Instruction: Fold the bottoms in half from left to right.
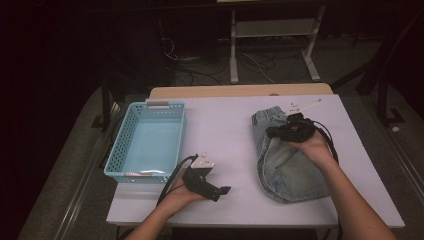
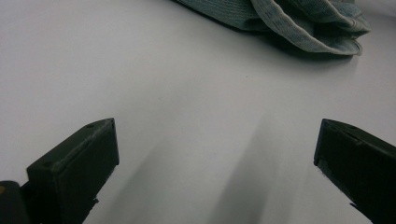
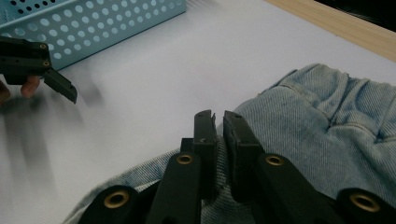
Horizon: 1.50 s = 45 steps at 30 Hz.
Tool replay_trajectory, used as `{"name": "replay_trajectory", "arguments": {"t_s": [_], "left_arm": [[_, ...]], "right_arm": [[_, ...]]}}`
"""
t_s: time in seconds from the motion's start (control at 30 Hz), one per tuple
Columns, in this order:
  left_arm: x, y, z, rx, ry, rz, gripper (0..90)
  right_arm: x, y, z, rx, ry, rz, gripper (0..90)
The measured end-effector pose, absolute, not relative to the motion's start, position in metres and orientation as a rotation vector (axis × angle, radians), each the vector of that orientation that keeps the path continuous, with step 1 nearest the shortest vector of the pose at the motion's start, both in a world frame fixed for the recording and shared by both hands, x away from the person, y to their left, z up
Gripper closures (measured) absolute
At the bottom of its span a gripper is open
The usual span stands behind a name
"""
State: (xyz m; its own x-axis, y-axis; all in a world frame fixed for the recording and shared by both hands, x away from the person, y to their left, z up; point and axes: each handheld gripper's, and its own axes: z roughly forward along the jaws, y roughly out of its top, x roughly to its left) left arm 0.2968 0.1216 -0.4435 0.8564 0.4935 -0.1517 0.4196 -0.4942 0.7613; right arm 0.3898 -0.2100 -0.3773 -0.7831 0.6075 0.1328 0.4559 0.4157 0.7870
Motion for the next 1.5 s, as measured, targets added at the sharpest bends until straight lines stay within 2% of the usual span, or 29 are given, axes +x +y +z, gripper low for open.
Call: {"name": "replay_trajectory", "arguments": {"t_s": [1.5], "left_arm": [[0.297, 0.121, -0.443, 2.157, 0.659, 0.11, 0.0]], "right_arm": [[0.342, -0.267, -0.383, 1.031, 2.452, 1.3, 82.8]]}}
